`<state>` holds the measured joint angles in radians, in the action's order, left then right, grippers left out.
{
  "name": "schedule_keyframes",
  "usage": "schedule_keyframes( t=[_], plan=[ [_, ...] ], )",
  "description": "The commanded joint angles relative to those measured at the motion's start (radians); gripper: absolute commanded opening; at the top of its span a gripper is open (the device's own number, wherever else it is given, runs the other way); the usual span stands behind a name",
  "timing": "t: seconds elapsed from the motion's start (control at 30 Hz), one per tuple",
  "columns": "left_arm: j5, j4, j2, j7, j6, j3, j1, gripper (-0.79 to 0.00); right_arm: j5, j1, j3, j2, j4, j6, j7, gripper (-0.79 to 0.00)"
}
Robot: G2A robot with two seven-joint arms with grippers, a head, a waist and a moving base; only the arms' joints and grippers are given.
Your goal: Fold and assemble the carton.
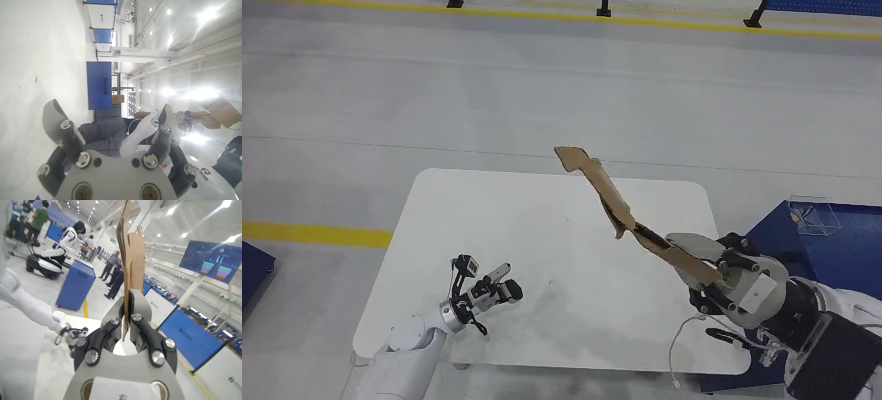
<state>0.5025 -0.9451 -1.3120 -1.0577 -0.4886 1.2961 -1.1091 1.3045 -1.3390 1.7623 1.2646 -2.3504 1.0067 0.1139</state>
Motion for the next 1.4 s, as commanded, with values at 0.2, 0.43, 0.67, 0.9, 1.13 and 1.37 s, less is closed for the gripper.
schedule_keyframes(
  t=[0.2,0.43,0.67,0.9,1.13,1.37],
  plan=[
    [0.0,0.0,0.0,0.0,0.0,0.0,0.0,0.0,1.041,-0.101,-0.086,-0.041,0.0,-0.548,0.772,-0.785],
    [0.0,0.0,0.0,0.0,0.0,0.0,0.0,0.0,1.319,-0.188,-0.065,-0.053,0.0,-1.005,0.876,-0.785],
    [0.0,0.0,0.0,0.0,0.0,0.0,0.0,0.0,1.039,-0.231,-0.058,-0.054,0.0,-0.898,0.798,-0.785],
    [0.0,0.0,0.0,0.0,0.0,0.0,0.0,0.0,0.193,-0.248,0.0,-0.059,0.0,-0.285,0.523,-0.785],
    [0.0,0.0,0.0,0.0,0.0,0.0,0.0,0.0,-0.66,-0.263,-0.154,-0.094,0.173,-0.023,0.016,-0.785],
    [0.0,0.0,0.0,0.0,0.0,0.0,0.0,0.0,-1.411,-0.142,-0.373,-0.159,0.322,-0.152,-0.566,-0.785]
  ],
)
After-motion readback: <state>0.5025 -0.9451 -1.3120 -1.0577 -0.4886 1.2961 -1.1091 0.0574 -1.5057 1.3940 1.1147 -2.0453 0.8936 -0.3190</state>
